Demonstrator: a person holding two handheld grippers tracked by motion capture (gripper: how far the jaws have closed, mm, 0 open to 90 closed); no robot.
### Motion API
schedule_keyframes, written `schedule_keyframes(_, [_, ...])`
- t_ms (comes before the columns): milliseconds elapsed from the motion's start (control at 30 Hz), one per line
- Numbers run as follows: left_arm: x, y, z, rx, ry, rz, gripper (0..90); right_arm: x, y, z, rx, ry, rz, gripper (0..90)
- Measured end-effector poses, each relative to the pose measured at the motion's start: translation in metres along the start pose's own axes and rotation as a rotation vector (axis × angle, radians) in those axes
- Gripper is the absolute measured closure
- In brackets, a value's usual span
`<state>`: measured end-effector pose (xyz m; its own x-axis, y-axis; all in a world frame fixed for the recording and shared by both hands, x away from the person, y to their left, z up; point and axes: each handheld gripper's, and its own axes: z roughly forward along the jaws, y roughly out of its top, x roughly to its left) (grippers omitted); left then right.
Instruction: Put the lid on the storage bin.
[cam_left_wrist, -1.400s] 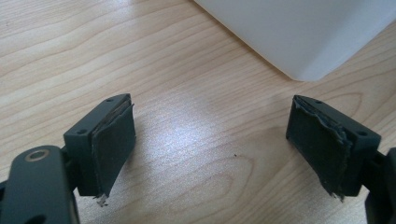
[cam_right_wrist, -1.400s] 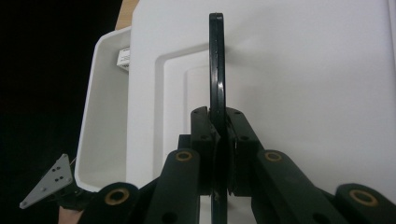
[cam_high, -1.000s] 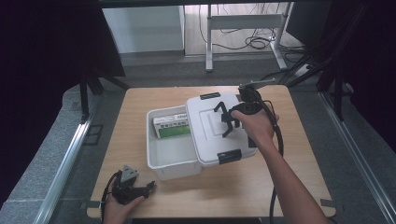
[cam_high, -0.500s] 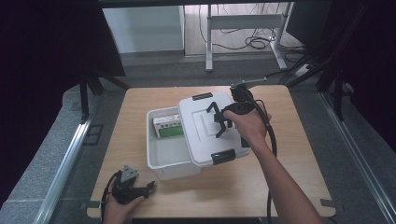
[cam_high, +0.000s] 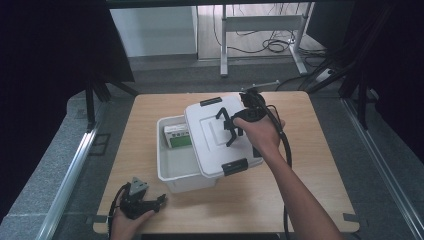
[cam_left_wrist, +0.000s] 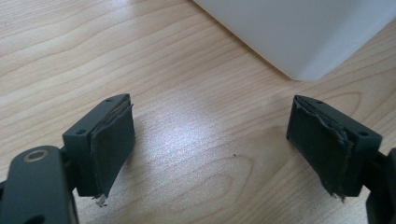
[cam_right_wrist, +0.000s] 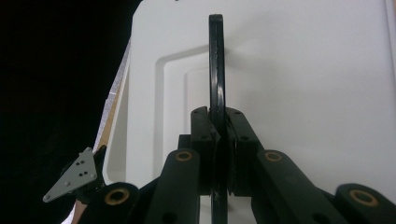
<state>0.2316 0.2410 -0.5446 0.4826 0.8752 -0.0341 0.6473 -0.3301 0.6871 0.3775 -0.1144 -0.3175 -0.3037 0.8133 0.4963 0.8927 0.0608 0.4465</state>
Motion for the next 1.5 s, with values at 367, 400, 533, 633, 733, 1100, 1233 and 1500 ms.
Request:
schedule_keyframes(367, [0.0,0.0,0.0,0.0,0.0,0.0,15.1,0.01,-0.001,0.004,0.004,-0.002,-0.026,83.6])
schedule_keyframes(400, [0.0,0.0,0.0,0.0,0.0,0.0,15.1,0.011,-0.001,0.005,0.007,-0.002,-0.025,83.6])
schedule_keyframes(533, [0.0,0.0,0.0,0.0,0.0,0.0,15.1,0.013,-0.001,0.007,0.008,0.001,-0.026,83.6])
schedule_keyframes(633, [0.0,0.0,0.0,0.0,0.0,0.0,15.1,0.014,0.001,0.006,0.003,0.004,-0.024,83.7])
schedule_keyframes(733, [0.0,0.0,0.0,0.0,0.0,0.0,15.1,0.016,0.005,0.004,0.001,0.008,-0.016,83.8])
schedule_keyframes(1100, [0.0,0.0,0.0,-0.002,0.001,0.0,15.1,0.028,0.005,0.008,0.014,0.039,-0.013,84.3])
schedule_keyframes(1233, [0.0,0.0,0.0,-0.001,0.001,0.0,15.1,0.032,0.005,0.01,0.023,0.048,-0.015,84.3])
schedule_keyframes(1500, [0.0,0.0,0.0,-0.001,0.001,0.0,15.1,0.041,0.007,0.017,0.035,0.039,-0.014,84.3])
